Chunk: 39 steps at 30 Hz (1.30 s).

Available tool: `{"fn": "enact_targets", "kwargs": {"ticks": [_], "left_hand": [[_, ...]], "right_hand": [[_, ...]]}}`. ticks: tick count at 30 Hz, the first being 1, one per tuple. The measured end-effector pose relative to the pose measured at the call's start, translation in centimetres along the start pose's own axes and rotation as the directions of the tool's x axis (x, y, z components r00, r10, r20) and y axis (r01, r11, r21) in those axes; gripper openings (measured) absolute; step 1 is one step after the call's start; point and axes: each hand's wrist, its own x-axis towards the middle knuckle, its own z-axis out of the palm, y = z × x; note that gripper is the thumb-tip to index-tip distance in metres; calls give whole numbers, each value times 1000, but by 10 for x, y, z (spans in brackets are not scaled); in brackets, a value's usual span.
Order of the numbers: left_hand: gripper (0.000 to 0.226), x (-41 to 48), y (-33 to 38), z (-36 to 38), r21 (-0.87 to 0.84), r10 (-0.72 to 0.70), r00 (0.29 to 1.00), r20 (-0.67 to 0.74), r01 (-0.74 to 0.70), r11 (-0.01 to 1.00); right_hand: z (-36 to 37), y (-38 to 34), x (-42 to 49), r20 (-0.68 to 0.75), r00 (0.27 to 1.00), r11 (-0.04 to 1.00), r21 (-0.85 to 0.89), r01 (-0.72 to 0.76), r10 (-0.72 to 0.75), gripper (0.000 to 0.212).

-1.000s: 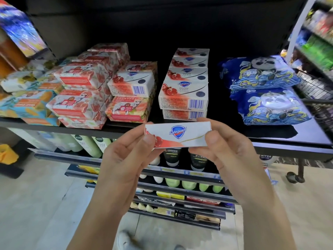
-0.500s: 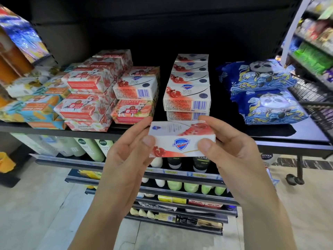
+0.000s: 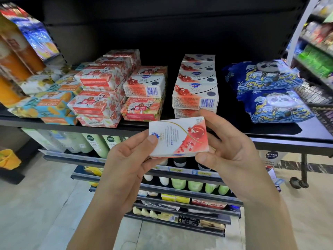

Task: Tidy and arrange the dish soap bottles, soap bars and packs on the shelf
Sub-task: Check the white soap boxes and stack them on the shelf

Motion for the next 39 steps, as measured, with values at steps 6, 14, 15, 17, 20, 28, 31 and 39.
{"fn": "enact_targets", "kwargs": {"ticks": [6,14,15,17,20,28,31,39], "left_hand": [[40,-3,-1,-3,2,38,999,1,-38,999],[55,-6,-10,-8,52,64,998,12,-65,997],[55,-6,-11,-8,53,63,998,11,-64,997],[55,-6,-12,-8,47,59,998,12,-60,997],[55,-8,-12,-8,34,57,998,19,-58,998],[58,-10,-12,-12,95,45,999,22,-47,994],[62,-12,-10,-11,107,29,997,68,-36,994],[54,-11,-10,-14,62,55,998,16,-56,996]], "right_hand": [[9,-7,-2,-123,989,994,-57,-92,84,65],[13,-8,-4,-266,956,986,-81,-149,122,45],[13,-7,-4,-267,956,987,-70,-145,122,45],[13,-5,-5,-263,958,989,-59,-135,115,44],[12,-2,-5,-263,960,993,-51,-109,92,44],[11,1,-8,-227,974,995,-101,6,-29,51],[9,3,-8,-195,978,993,-101,55,-74,50],[10,6,-8,-93,994,990,-135,38,-50,53]]}}
